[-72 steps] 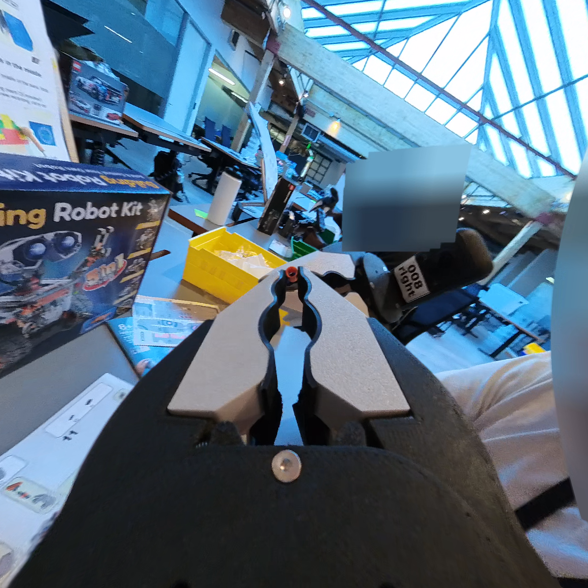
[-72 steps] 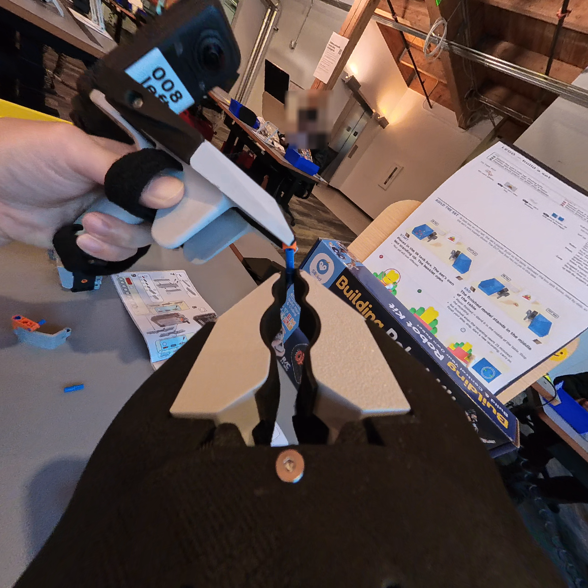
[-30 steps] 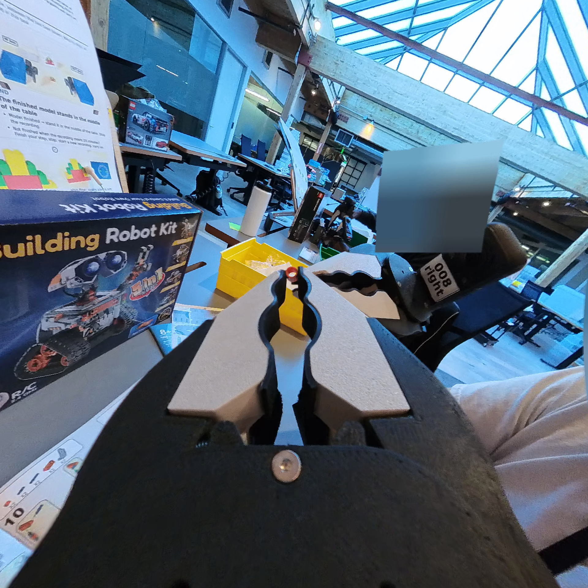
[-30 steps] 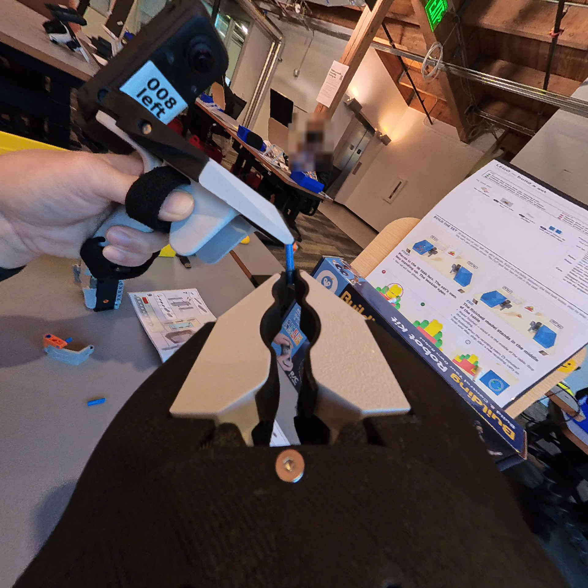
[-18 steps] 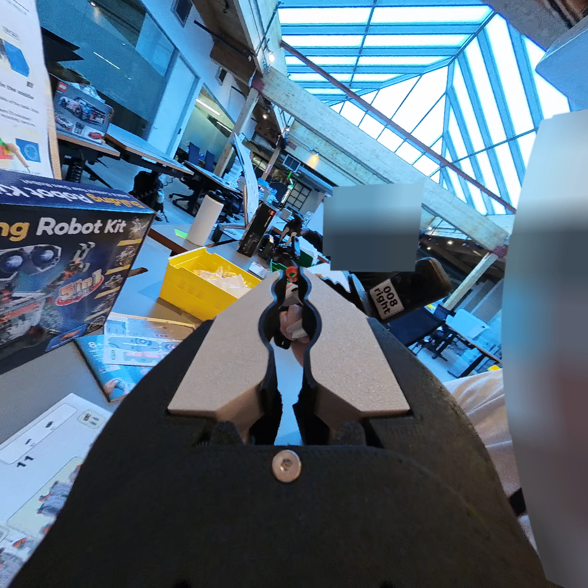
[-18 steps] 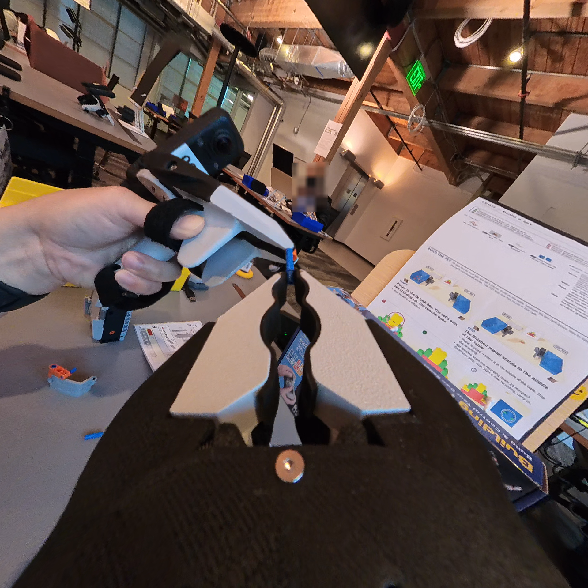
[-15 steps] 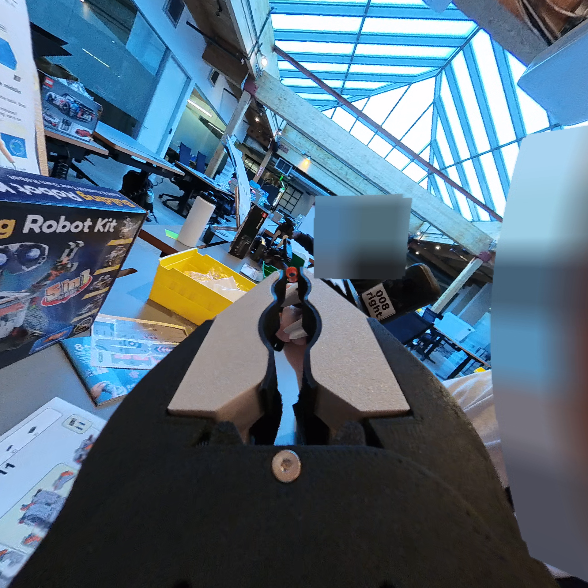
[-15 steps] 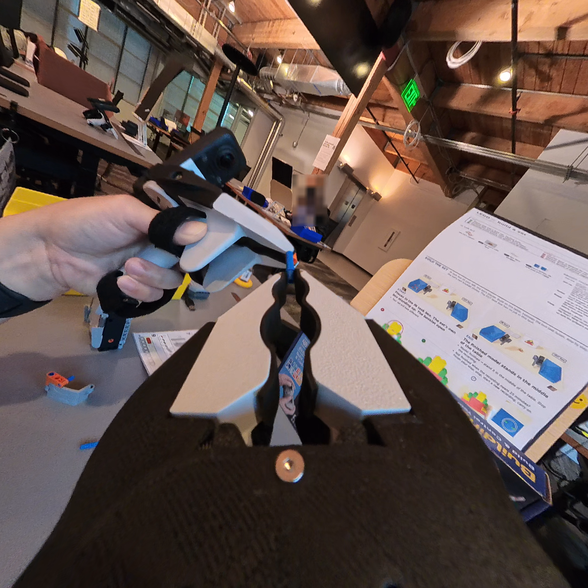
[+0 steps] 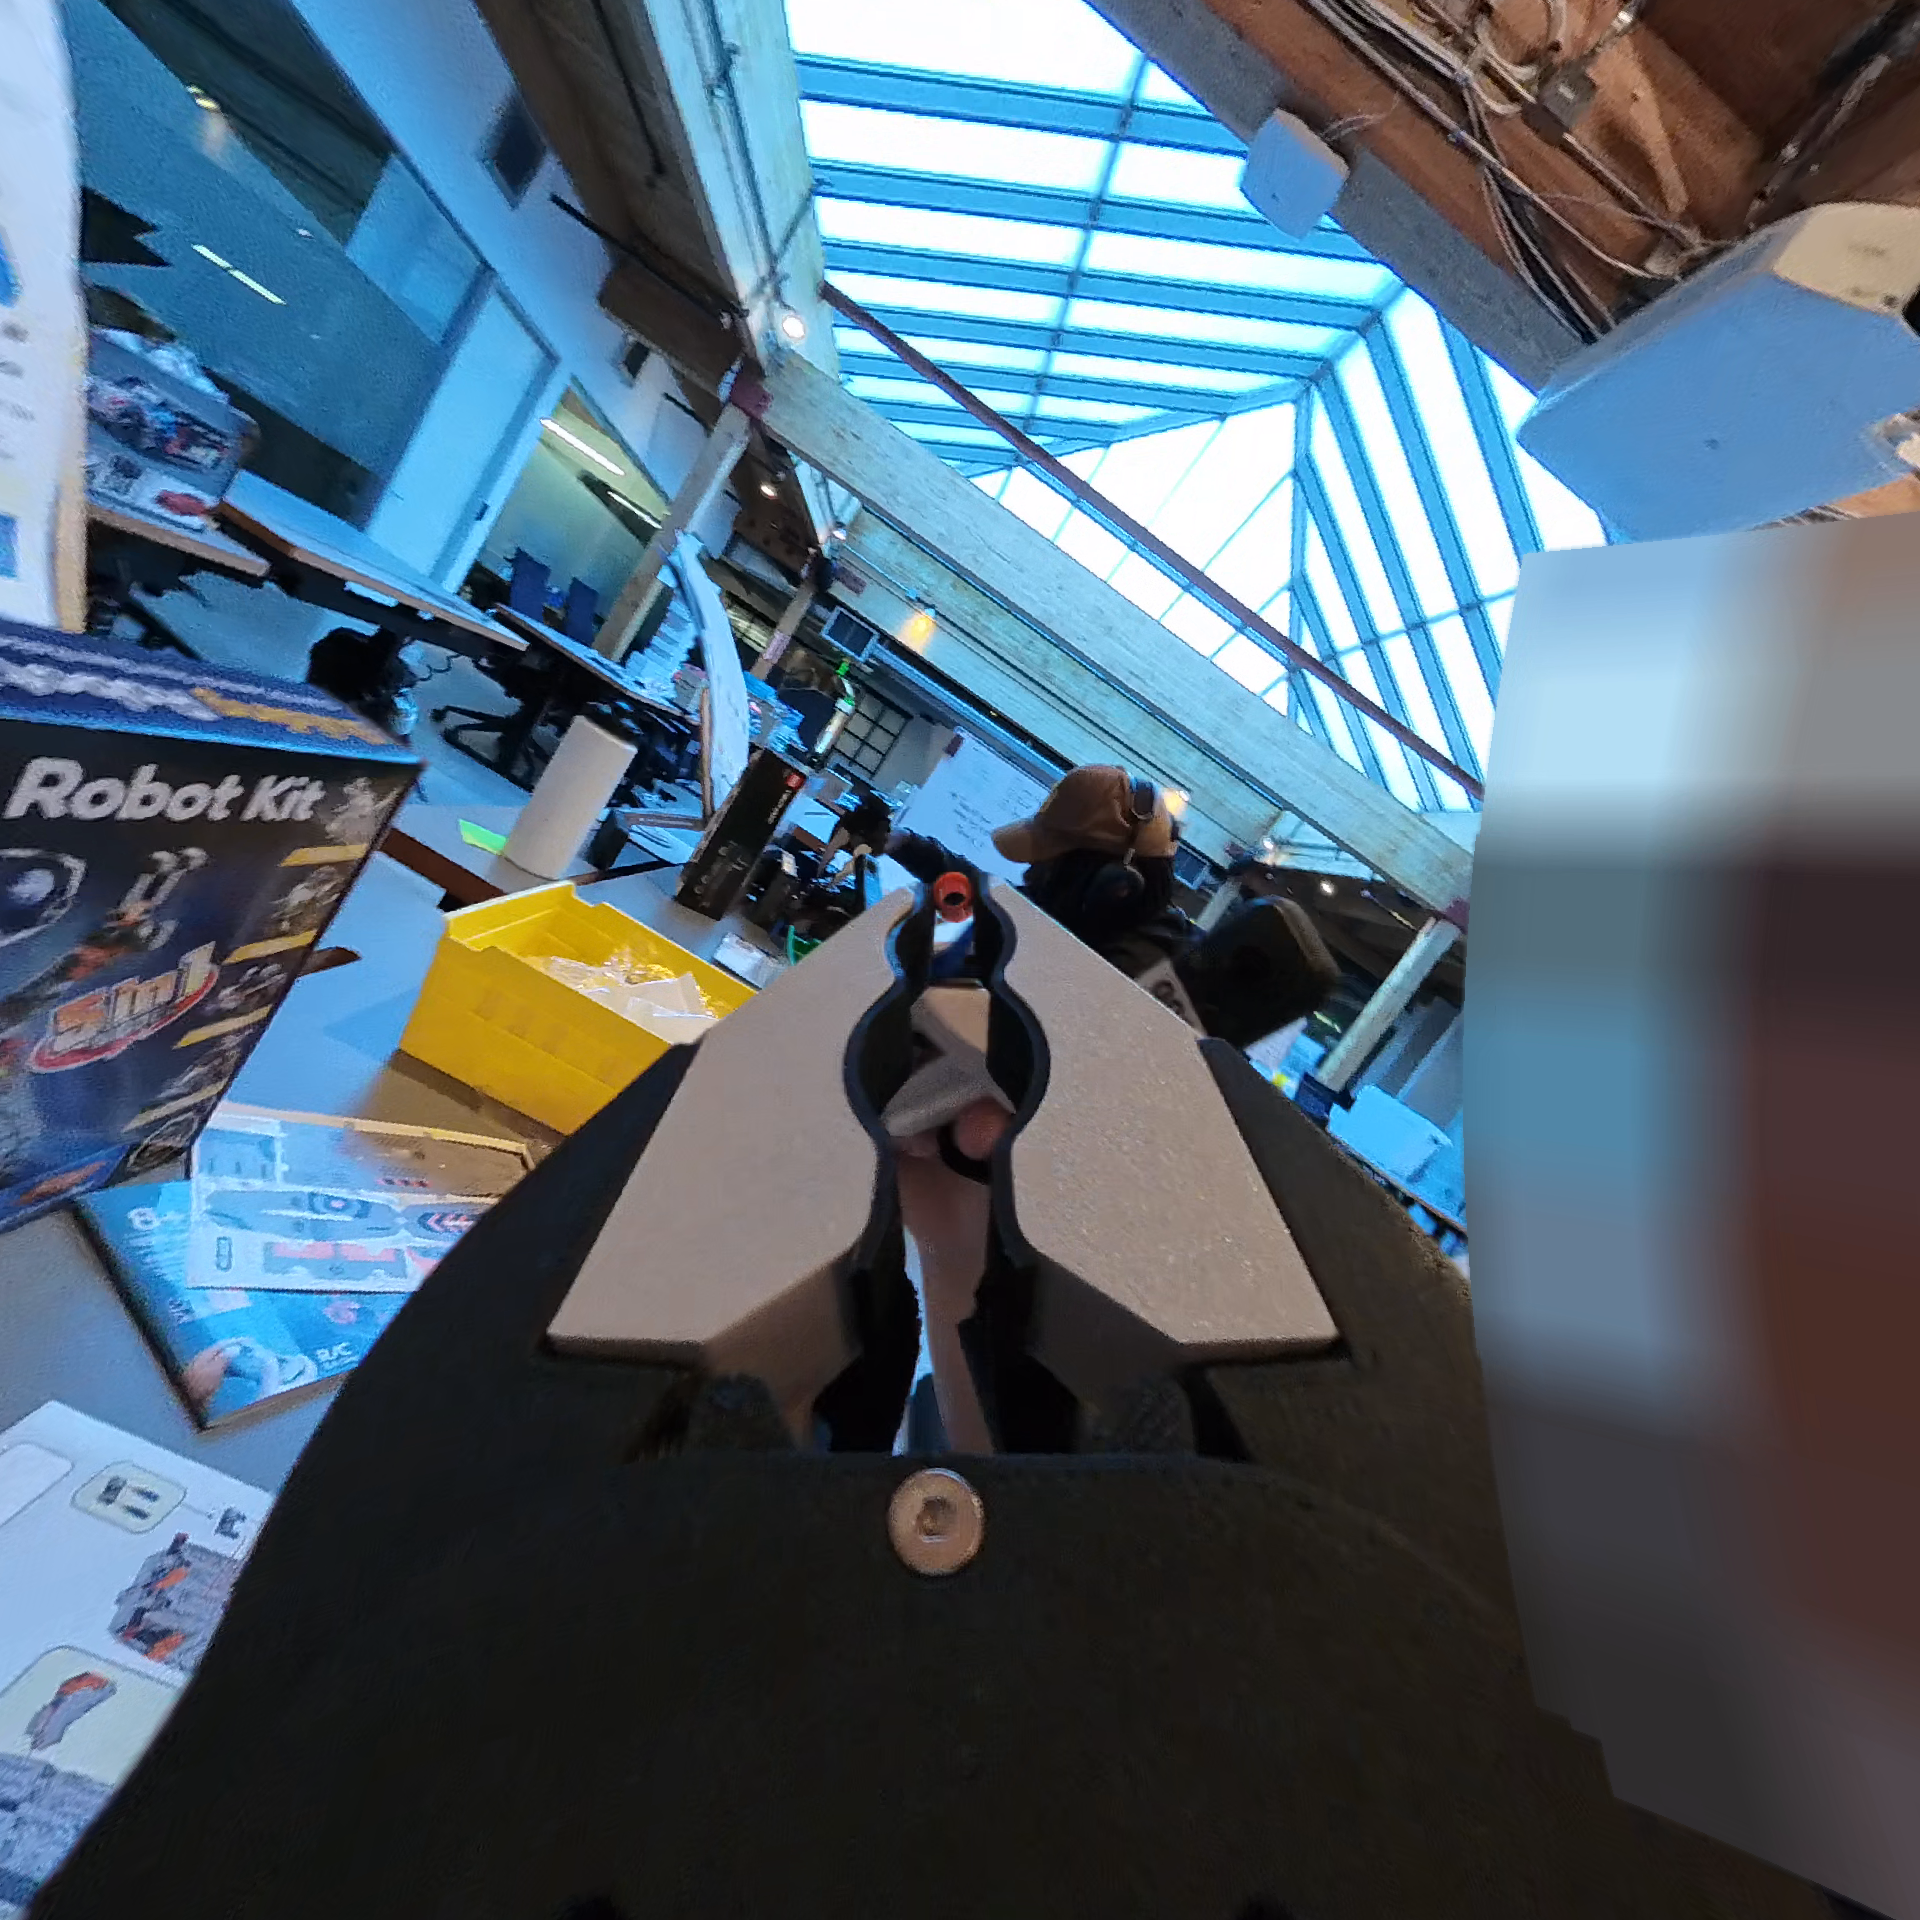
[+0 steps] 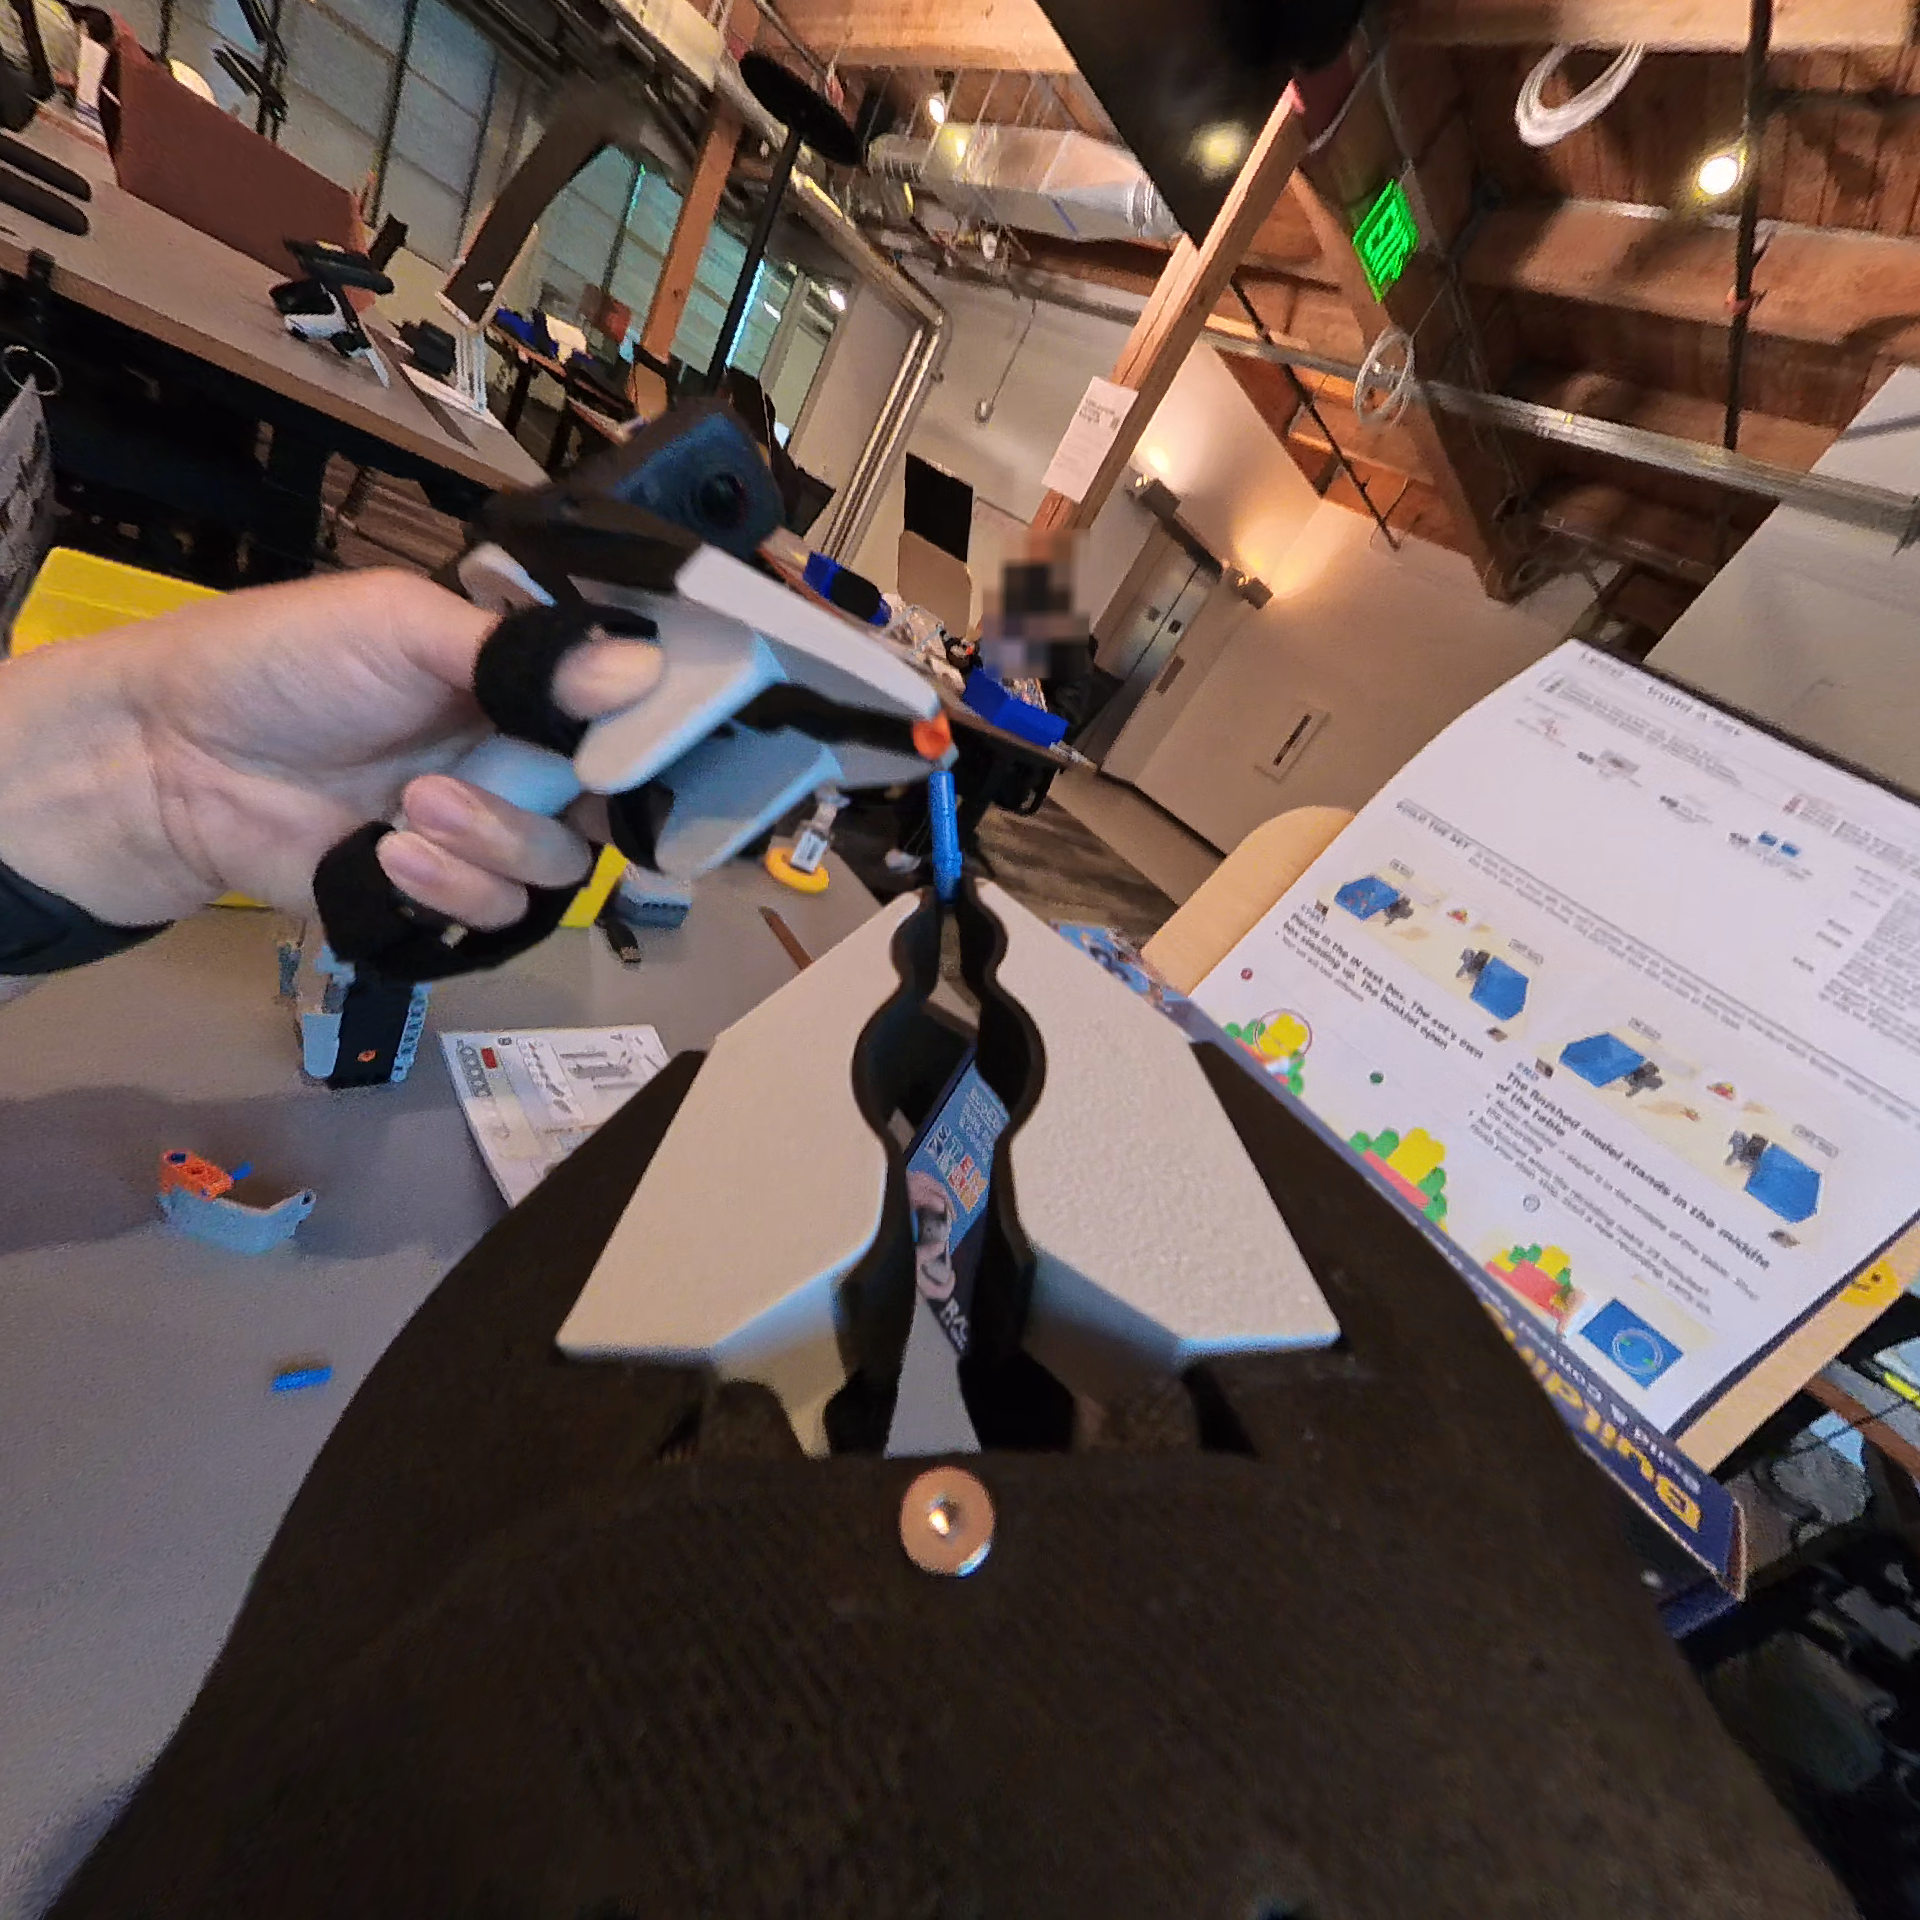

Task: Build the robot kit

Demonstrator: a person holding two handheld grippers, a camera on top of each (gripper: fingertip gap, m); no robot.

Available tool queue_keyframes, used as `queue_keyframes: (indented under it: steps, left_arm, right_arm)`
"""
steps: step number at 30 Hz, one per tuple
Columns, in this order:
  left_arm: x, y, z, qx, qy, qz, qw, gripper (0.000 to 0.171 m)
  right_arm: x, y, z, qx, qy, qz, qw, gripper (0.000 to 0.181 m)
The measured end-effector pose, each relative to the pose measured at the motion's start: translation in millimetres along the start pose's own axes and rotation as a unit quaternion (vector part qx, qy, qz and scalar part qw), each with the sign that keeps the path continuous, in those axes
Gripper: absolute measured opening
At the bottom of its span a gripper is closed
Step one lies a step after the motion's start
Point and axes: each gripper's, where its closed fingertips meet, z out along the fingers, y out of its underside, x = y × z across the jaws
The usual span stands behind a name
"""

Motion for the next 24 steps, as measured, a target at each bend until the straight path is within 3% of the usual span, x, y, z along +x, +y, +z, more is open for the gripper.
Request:
queue_keyframes:
  steps: [1,7,24]
  left_arm:
    - [5.0,1.9,1.4,-0.009,0.006,0.008,1.0,0.005]
    - [10.0,16.1,13.5,-0.039,0.006,0.022,0.999,0.005]
    - [-7.0,23.0,13.4,-0.067,-0.057,0.071,0.994,0.004]
  right_arm:
    - [1.1,3.2,0.5,-0.01,-0.001,0.003,1.0,0.001]
    - [-5.1,3.2,0.7,-0.032,-0.017,0.005,0.999,0.001]
    - [-1.3,10.8,-2.2,-0.084,-0.01,-0.005,0.996,0.001]
